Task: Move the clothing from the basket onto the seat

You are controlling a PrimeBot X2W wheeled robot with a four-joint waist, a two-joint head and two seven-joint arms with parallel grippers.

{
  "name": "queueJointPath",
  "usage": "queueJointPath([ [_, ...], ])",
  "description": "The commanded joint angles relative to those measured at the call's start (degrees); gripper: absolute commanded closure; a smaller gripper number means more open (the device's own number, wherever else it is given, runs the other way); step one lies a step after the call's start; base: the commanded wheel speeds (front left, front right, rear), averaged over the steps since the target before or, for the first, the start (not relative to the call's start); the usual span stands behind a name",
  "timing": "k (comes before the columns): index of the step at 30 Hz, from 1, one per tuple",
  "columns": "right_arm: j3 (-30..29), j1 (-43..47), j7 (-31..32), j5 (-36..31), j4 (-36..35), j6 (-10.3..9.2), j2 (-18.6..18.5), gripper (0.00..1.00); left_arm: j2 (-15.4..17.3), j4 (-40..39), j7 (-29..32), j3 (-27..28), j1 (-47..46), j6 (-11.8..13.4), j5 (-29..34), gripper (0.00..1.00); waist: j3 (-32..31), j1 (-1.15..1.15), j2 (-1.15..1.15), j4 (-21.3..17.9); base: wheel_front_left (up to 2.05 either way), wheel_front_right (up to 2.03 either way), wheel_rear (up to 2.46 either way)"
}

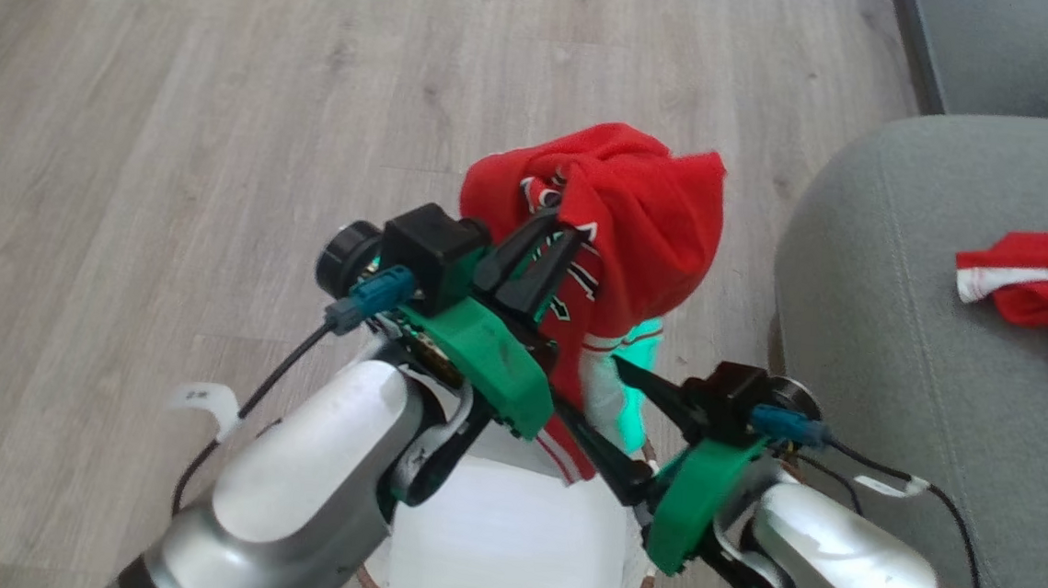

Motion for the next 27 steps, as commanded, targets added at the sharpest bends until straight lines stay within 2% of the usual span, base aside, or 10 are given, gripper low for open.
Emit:
queueJointPath([
  [1, 0.11, -2.41, -0.38, 0.75, -0.06, -0.01, 1.49, 0.0, -0.11, -1.44, -0.14, 1.82, -4.41, -0.38, -0.29, 1.0, -0.32, 0.0, 0.0, 0.94, 0.0, 0.0, 0.0],
  [10, -6.08, -4.37, -0.38, -2.71, 7.02, -0.01, 7.21, 0.0, -1.46, -1.07, 0.22, -0.1, -4.08, -1.01, -0.72, 1.0, -0.56, 0.0, 0.0, 2.63, 0.0, 0.0, 0.0],
  [11, -6.54, -4.25, -0.38, -3.08, 7.2, -0.01, 7.5, 0.03, -1.42, -1.07, 0.24, -0.14, -4.02, -1.02, -0.79, 1.0, -0.59, 0.0, 0.0, 2.74, 0.0, 0.0, 0.0],
  [12, -6.94, -4.12, -0.38, -3.41, 7.3, -0.01, 7.71, 0.27, -1.37, -1.1, 0.26, -0.16, -3.96, -1.0, -0.86, 1.0, -0.62, 0.0, 0.0, 2.83, 0.0, 0.0, 0.0],
  [13, -7.29, -3.95, -0.38, -3.69, 7.32, -0.01, 7.84, 0.59, -1.31, -1.14, 0.27, -0.17, -3.89, -0.96, -0.92, 1.0, -0.65, 0.0, 0.0, 2.89, 0.0, 0.0, 0.0],
  [14, -7.59, -3.75, -0.38, -3.93, 7.27, -0.01, 7.89, 1.0, -1.23, -1.19, 0.27, -0.15, -3.82, -0.9, -0.97, 1.0, -0.68, 0.0, 0.0, 2.91, 0.0, 0.0, 0.0],
  [27, -11.63, -1.27, -0.38, -5.1, 4.33, -0.01, 6.48, 1.0, 0.17, -1.3, -0.08, 0.53, -2.75, 0.24, -1.47, 1.0, -0.73, 0.0, 0.0, 1.95, 0.0, 0.0, 0.0],
])
